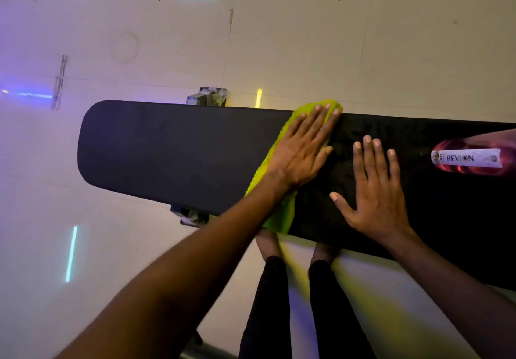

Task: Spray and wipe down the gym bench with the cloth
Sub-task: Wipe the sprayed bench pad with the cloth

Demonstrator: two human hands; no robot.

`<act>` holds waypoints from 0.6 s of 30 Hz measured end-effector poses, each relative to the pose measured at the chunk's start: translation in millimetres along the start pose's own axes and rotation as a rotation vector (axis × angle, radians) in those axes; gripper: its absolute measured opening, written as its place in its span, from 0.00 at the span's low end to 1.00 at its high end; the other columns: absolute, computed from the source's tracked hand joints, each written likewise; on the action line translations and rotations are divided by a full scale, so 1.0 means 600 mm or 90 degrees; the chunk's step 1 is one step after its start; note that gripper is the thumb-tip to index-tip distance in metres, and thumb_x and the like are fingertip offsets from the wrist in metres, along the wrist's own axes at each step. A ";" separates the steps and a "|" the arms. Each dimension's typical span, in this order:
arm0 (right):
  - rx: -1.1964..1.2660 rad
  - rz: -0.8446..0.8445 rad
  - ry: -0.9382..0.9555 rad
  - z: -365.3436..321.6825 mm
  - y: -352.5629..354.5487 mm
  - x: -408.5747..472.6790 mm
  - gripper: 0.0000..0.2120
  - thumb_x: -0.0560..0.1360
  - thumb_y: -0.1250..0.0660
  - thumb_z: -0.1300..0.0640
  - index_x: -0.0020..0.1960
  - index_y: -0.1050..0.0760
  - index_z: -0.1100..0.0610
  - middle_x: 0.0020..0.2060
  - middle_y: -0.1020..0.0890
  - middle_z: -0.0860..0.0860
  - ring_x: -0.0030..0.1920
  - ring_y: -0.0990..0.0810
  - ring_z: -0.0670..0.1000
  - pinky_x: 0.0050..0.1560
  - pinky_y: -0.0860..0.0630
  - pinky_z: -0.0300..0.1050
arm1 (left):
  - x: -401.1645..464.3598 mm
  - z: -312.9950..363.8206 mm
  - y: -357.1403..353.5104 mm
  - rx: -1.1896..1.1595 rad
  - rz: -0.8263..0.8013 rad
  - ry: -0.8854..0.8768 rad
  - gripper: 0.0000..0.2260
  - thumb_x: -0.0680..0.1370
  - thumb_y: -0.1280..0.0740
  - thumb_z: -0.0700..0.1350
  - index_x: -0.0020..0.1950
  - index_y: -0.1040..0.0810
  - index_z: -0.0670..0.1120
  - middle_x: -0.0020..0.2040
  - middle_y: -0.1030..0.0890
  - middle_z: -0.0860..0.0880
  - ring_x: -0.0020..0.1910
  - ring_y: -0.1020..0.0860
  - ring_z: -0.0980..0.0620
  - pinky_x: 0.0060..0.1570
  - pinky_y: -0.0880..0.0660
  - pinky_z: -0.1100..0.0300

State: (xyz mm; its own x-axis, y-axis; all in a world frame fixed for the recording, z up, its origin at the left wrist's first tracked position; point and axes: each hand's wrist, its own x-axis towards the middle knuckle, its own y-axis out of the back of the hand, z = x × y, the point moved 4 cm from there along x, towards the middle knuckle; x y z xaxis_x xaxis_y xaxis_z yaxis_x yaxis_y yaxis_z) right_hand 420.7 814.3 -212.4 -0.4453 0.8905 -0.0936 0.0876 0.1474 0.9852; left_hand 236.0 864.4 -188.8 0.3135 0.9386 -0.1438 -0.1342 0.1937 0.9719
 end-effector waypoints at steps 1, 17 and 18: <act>0.006 0.000 -0.005 0.003 0.001 -0.002 0.49 0.79 0.47 0.31 0.85 0.57 0.63 0.86 0.55 0.62 0.86 0.55 0.62 0.84 0.49 0.67 | -0.002 -0.012 0.001 0.003 0.007 0.020 0.29 0.85 0.48 0.53 0.84 0.50 0.43 0.85 0.48 0.44 0.84 0.52 0.47 0.82 0.50 0.48; -0.007 -0.006 -0.025 0.012 0.003 -0.029 0.49 0.79 0.47 0.32 0.85 0.57 0.65 0.85 0.55 0.64 0.86 0.55 0.64 0.84 0.50 0.68 | -0.054 -0.034 -0.013 0.022 0.032 0.105 0.29 0.85 0.51 0.56 0.84 0.50 0.46 0.85 0.50 0.43 0.84 0.53 0.45 0.82 0.50 0.47; -0.006 -0.011 -0.022 0.011 0.004 -0.031 0.49 0.79 0.47 0.32 0.85 0.58 0.65 0.85 0.55 0.64 0.86 0.55 0.64 0.84 0.50 0.68 | -0.083 -0.034 -0.018 0.010 0.034 0.153 0.29 0.85 0.51 0.56 0.84 0.51 0.45 0.85 0.51 0.43 0.84 0.54 0.45 0.82 0.51 0.46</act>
State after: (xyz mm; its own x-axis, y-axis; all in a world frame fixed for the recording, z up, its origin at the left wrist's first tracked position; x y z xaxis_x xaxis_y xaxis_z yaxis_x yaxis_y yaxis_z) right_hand 435.0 801.1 -209.1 -0.4154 0.9023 -0.1150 0.0719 0.1586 0.9847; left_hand 202.8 821.1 -196.1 0.0733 0.9887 -0.1308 -0.1296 0.1394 0.9817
